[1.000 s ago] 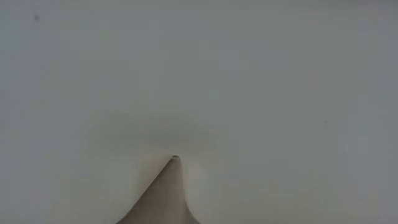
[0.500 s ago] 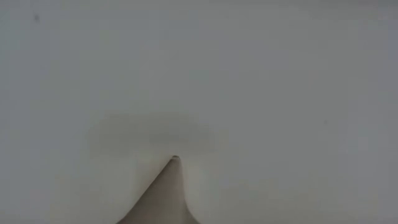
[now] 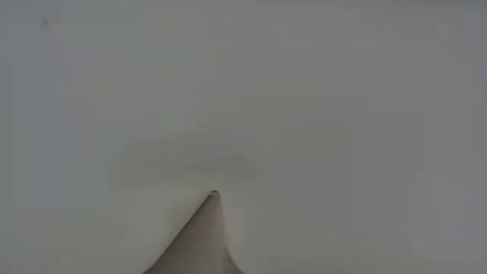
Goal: Sort silverware
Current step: Put the spoon into the silverware tray
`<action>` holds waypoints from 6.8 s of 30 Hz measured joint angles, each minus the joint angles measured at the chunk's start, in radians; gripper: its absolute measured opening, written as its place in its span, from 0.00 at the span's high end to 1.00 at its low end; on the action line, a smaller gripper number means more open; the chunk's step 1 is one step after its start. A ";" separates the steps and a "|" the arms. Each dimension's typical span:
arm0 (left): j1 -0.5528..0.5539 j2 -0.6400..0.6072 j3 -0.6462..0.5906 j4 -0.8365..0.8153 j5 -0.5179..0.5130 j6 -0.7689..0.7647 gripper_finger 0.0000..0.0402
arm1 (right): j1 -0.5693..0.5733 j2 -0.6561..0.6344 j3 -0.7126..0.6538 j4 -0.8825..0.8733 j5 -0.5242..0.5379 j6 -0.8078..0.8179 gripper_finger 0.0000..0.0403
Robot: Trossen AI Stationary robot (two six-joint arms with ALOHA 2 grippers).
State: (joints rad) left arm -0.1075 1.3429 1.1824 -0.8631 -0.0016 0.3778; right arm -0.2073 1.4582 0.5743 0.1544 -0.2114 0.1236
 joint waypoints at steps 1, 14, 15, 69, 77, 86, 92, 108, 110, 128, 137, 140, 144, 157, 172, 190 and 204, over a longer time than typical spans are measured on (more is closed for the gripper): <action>0.038 -0.032 -0.038 0.026 0.000 0.003 0.72 | 0.000 0.000 0.000 0.001 0.000 -0.015 0.72; 0.611 -0.033 -0.249 0.408 -0.123 -0.554 0.72 | -0.001 0.000 0.000 0.079 0.001 -0.157 0.72; 0.646 -0.003 -0.249 0.446 -0.061 -0.559 0.72 | -0.001 0.000 0.000 0.079 0.001 -0.161 0.72; 0.718 0.956 0.728 -0.207 0.079 0.684 0.72 | -0.002 0.000 0.000 -0.001 0.001 -0.162 0.72; 0.723 0.956 0.728 -0.212 0.125 0.642 0.72 | -0.002 0.000 0.000 -0.001 0.001 -0.146 0.72; 0.723 0.956 0.728 -0.224 0.129 0.623 0.72 | -0.002 0.000 0.000 -0.001 0.001 -0.146 0.72; 0.730 0.956 0.728 -0.224 0.142 0.622 0.72 | -0.002 0.000 0.000 0.001 0.001 -0.147 0.72; 0.787 0.969 0.728 -0.269 0.195 0.614 0.72 | -0.001 -0.033 0.125 0.028 0.000 -0.154 0.72; 0.800 0.972 0.728 -0.280 0.216 0.598 0.72 | 0.000 -0.035 0.137 0.021 0.000 -0.159 0.72; 0.784 0.988 0.726 -0.286 0.114 0.573 0.78 | -0.007 -0.159 0.161 -0.167 0.004 -0.164 0.72; 0.771 0.994 0.726 -0.293 0.048 0.546 0.79 | 0.003 -0.160 0.161 -0.174 0.002 -0.135 0.72; 0.766 0.995 0.726 -0.294 0.026 0.530 0.80 | 0.018 -0.160 0.161 -0.183 0.001 -0.135 0.72; 0.769 0.995 0.726 -0.287 0.037 0.460 0.88 | 0.037 -0.160 0.161 -0.187 0.001 -0.135 0.72; 0.753 0.947 0.817 -0.400 0.054 0.440 0.99 | 0.046 -0.160 0.161 -0.238 0.001 -0.136 0.72; 0.565 0.841 0.904 -0.711 0.285 0.333 1.00 | 0.046 -0.160 0.160 -0.269 0.006 -0.201 0.72; -0.003 0.829 0.890 -0.708 0.289 0.100 1.00 | 0.046 -0.160 0.151 -0.493 0.005 -0.223 0.72; -0.279 0.844 0.890 -0.703 0.315 0.152 1.00 | 0.046 -0.160 0.147 -0.463 0.002 -0.195 0.72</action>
State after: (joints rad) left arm -0.3860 2.1864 2.0720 -1.5659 0.3129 0.5298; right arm -0.1616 1.2984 0.7212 -0.3081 -0.2096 -0.0717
